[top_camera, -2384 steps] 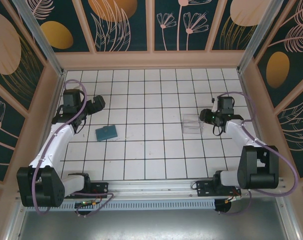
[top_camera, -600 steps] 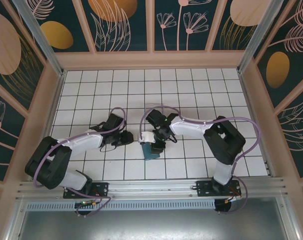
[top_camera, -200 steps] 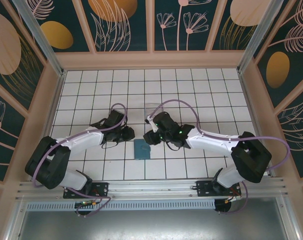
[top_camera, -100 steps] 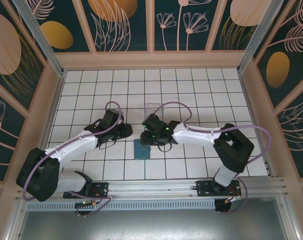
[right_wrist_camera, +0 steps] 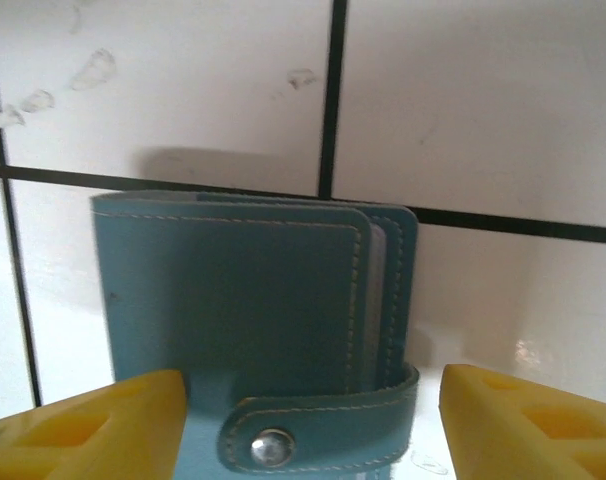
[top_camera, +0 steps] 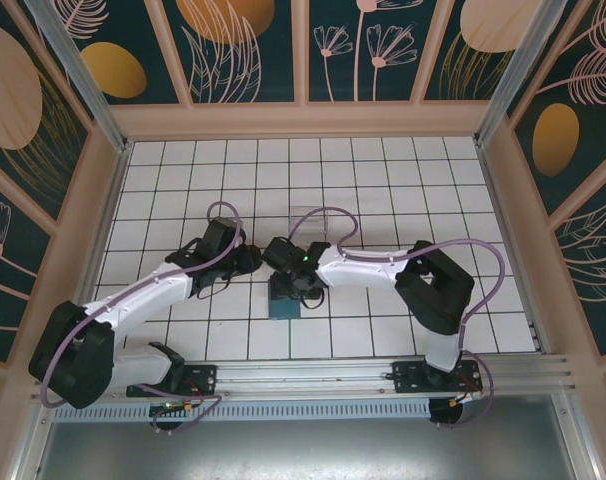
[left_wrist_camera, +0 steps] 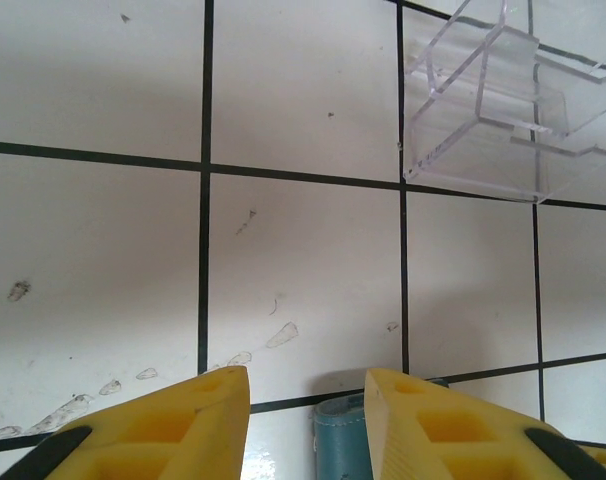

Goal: Take the credit cards out of the card holder

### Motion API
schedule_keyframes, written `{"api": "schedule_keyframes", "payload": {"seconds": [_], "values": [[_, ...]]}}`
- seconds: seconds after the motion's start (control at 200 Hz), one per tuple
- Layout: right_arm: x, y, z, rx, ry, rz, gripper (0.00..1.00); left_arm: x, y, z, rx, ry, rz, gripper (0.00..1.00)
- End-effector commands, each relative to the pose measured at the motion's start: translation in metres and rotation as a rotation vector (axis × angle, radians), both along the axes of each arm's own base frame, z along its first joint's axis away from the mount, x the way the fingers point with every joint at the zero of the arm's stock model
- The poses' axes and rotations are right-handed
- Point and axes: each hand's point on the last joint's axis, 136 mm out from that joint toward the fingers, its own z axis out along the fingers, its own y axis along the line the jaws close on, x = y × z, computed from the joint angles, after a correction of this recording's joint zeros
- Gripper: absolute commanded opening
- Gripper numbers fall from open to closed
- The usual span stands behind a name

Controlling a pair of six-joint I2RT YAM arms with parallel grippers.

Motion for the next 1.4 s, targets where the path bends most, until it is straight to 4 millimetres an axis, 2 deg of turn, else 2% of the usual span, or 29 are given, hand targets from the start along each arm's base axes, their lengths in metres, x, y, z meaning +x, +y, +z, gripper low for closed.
{"api": "schedule_keyframes", "payload": {"seconds": [0.0, 0.205, 0.46, 0.691, 0.836, 1.031, 1.231, 1.396], "values": [[-0.006, -0.018, -0.008, -0.07, -0.006, -0.052, 0.66, -0.001, 0.005, 0.005, 0.008, -0.02, 0.003, 0.37], [-0.006, -0.027, 0.001, -0.073, -0.033, -0.097, 0.6, -0.003, 0.002, 0.003, -0.001, -0.01, -0.009, 0.37], [-0.004, -0.028, 0.008, -0.062, -0.05, -0.112, 0.54, -0.002, -0.001, 0.005, -0.003, 0.0, -0.019, 0.37], [-0.004, -0.033, 0.01, -0.055, -0.056, -0.115, 0.35, -0.002, -0.004, 0.004, -0.006, 0.018, -0.02, 0.37], [-0.003, -0.035, 0.005, -0.065, -0.057, -0.11, 0.18, -0.004, -0.005, 0.003, -0.013, 0.038, -0.028, 0.37], [-0.005, -0.033, 0.014, -0.012, -0.066, -0.1, 0.0, -0.02, -0.025, -0.001, -0.029, 0.091, -0.105, 0.4], [-0.011, -0.027, 0.031, 0.103, -0.069, -0.109, 0.0, -0.046, -0.041, -0.007, -0.075, 0.146, -0.15, 0.47], [-0.014, -0.018, 0.057, 0.262, -0.094, -0.121, 0.0, -0.066, -0.046, -0.011, -0.111, 0.173, -0.173, 0.55]]}}
